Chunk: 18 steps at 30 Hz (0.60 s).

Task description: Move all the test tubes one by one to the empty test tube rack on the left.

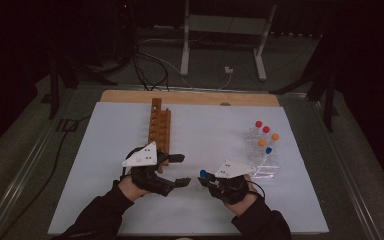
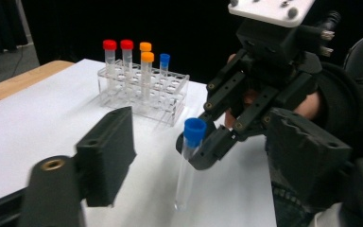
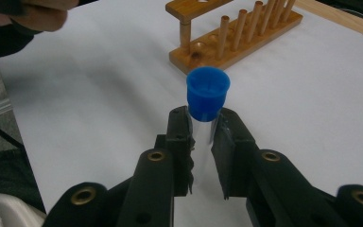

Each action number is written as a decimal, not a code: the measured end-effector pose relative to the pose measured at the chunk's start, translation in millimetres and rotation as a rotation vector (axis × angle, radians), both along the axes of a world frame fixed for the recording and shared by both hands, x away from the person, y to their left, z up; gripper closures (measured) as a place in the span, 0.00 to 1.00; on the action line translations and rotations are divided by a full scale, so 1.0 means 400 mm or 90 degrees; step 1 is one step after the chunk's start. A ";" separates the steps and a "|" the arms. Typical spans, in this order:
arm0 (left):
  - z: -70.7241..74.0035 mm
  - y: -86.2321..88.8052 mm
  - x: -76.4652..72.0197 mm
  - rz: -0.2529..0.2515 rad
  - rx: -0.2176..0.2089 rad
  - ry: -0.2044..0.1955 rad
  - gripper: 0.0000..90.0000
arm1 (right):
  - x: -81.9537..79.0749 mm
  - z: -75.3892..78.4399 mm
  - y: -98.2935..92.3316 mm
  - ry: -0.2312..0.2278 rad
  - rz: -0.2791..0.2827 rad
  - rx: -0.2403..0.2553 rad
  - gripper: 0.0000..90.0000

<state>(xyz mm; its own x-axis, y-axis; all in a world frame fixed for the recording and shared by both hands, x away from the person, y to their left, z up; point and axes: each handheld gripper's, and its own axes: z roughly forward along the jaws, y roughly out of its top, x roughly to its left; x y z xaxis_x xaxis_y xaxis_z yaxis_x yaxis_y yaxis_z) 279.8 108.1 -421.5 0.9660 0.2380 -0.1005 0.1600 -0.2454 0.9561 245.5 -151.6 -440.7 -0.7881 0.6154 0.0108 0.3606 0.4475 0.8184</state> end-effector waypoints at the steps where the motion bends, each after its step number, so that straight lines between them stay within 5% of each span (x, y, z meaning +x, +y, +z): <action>1: 0.000 -0.003 0.002 -0.001 -0.002 0.003 0.31 | -0.001 0.001 0.001 0.000 0.001 0.000 0.86; 18: -0.015 -0.075 0.006 -0.001 0.044 -0.007 0.57 | -0.006 0.003 0.008 0.003 0.009 0.002 0.86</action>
